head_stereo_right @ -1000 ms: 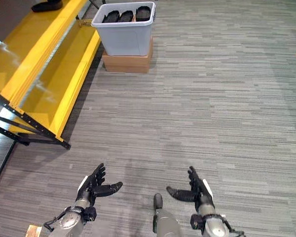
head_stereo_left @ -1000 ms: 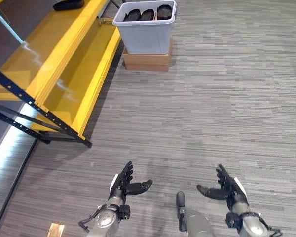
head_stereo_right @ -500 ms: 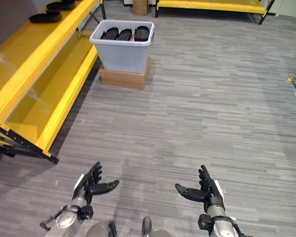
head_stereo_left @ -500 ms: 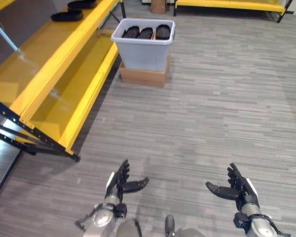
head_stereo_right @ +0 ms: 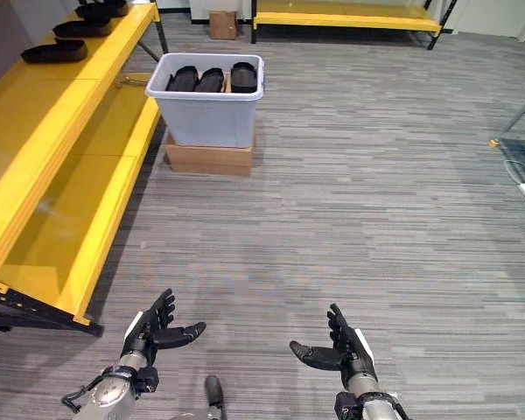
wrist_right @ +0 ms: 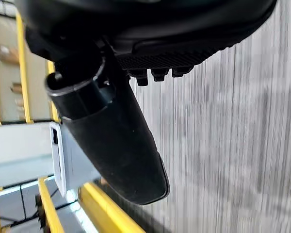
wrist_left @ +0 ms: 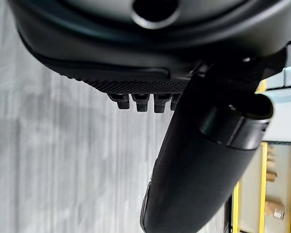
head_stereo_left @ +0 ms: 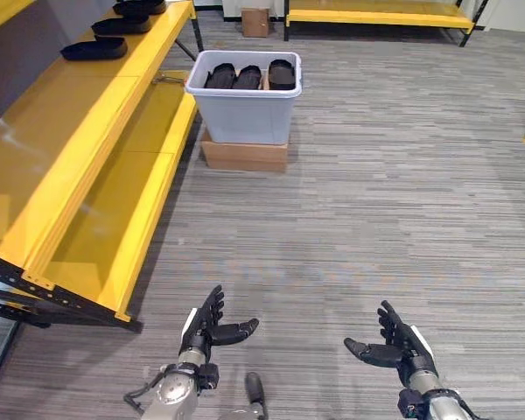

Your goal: Move parts from the plastic box to the shelf.

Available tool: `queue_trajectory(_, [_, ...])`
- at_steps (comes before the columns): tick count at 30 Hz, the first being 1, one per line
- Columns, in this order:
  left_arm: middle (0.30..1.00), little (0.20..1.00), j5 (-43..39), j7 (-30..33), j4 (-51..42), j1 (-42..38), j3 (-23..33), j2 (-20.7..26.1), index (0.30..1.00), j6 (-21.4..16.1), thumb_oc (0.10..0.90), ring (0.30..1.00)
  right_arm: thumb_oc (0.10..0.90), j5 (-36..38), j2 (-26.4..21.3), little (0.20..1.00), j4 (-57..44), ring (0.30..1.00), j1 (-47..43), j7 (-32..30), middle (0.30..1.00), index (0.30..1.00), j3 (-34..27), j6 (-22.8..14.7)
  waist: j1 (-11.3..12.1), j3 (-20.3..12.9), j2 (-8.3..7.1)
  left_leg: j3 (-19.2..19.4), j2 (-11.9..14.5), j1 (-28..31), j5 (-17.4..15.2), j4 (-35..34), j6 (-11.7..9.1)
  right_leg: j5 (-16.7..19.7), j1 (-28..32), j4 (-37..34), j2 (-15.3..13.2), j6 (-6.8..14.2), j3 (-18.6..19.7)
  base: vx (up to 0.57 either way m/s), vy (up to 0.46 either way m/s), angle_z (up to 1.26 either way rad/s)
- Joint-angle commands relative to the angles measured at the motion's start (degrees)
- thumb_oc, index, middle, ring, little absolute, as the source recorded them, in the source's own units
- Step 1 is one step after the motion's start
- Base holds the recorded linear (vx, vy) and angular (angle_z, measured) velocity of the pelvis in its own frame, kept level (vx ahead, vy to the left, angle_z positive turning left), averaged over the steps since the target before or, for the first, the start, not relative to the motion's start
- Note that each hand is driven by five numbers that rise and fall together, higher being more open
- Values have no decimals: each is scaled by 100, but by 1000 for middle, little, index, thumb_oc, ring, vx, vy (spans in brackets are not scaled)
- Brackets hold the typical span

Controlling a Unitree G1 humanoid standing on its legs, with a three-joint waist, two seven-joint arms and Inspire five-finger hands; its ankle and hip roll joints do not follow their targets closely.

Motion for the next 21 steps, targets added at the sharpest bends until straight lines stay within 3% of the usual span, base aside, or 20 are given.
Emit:
queue_trajectory(1, [1000,1000,137,74,-553,-9,286,291,1000,-435,900,1000,900,-142,-111,1000,-529,1000,-355,58,1000,1000,-227,-437,9,65,-23,55,326,63,-280,210,-243,2154,107,0,374,-12,-305,222,225,16])
queue_trajectory(2, [1000,1000,155,54,-544,-7,296,295,1000,-430,900,1000,900,-131,-98,1000,-485,1000,-362,75,1000,1000,-209,-422,-31,124,60,75,321,236,-326,121,-223,2027,-239,203,423,-36,-393,257,193,15])
queue_trajectory(4, [1000,1000,152,30,-515,-9,307,293,1000,-433,900,1000,900,-47,-101,1000,-477,1000,-340,111,1000,1000,-185,-389,-120,248,166,36,262,505,-414,72,-231,1707,-667,-61,573,-85,-577,296,144,1])
queue_trajectory(6, [1000,1000,147,-13,-493,21,347,287,1000,-433,900,1000,900,6,-124,1000,-543,1000,-276,145,1000,1000,-204,-389,-134,276,195,93,203,701,-536,19,-256,1417,-718,-811,453,-185,-973,349,51,-5])
queue_trajectory(7, [1000,1000,160,-56,-497,72,349,263,1000,-438,900,1000,900,16,-129,1000,-539,1000,-250,148,1000,1000,-209,-400,-171,254,231,59,168,913,-734,-59,-314,1294,-684,-1556,366,-137,-1124,399,-5,2])
queue_trajectory(9, [1000,1000,166,-106,-514,121,350,214,1000,-436,900,1000,900,2,-164,1000,-572,1000,-239,149,1000,1000,-233,-381,-214,245,269,65,117,1062,-843,-65,-370,1611,-753,-2530,359,-55,-1075,361,-53,2])
queue_trajectory(12, [1000,1000,181,-105,-513,134,434,156,1000,-475,900,1000,900,-97,-151,1000,-646,1000,-289,132,1000,1000,-259,-369,-257,268,208,121,84,1195,-988,-65,-518,2405,-1110,-3875,-46,193,-1054,311,-154,6])
queue_trajectory(13, [1000,1000,229,-113,-429,44,407,112,1000,-498,900,1000,900,-139,-156,1000,-656,1000,-314,81,1000,1000,-280,-389,-272,254,180,89,67,1496,-1214,-65,-588,2499,-1273,-3915,-155,275,-1078,389,-148,9])
queue_trajectory(15, [1000,1000,226,-134,-409,13,364,90,1000,-504,900,1000,900,-102,-152,1000,-657,1000,-313,67,1000,1000,-289,-387,-317,245,157,27,55,1666,-1324,-65,-610,2568,-1156,-3915,-141,283,-1024,382,-145,8])
queue_trajectory(17, [1000,1000,231,-150,-324,-47,284,66,1000,-511,900,1000,900,-12,-122,1000,-639,1000,-284,85,1000,1000,-312,-416,-422,138,103,-86,85,1958,-1448,-65,-690,2694,-1030,-3915,-33,213,-711,479,-217,38])
queue_trajectory(19, [1000,1000,167,-199,-302,-65,226,-21,1000,-516,900,1000,900,16,-198,1000,-607,1000,-243,117,1000,1000,-368,-419,-451,67,215,-220,326,2141,-1301,220,-803,2687,-858,-3747,144,93,-770,533,-328,59])
queue_trajectory(20, [1000,1000,-9,-152,-352,-89,241,-95,1000,-537,900,1000,900,54,-279,1000,-635,1000,-243,144,1000,1000,-419,-462,-537,13,310,-251,667,2017,-875,969,-973,2470,-753,-3503,423,-164,-783,550,-427,43])
queue_trajectory(21, [1000,1000,-88,-145,-371,-93,257,-133,1000,-546,900,1000,900,60,-311,1000,-596,1000,-244,125,1000,1000,-423,-465,-522,-9,310,-277,827,1802,-553,1515,-1012,2322,-627,-3472,552,-308,-804,549,-469,21])
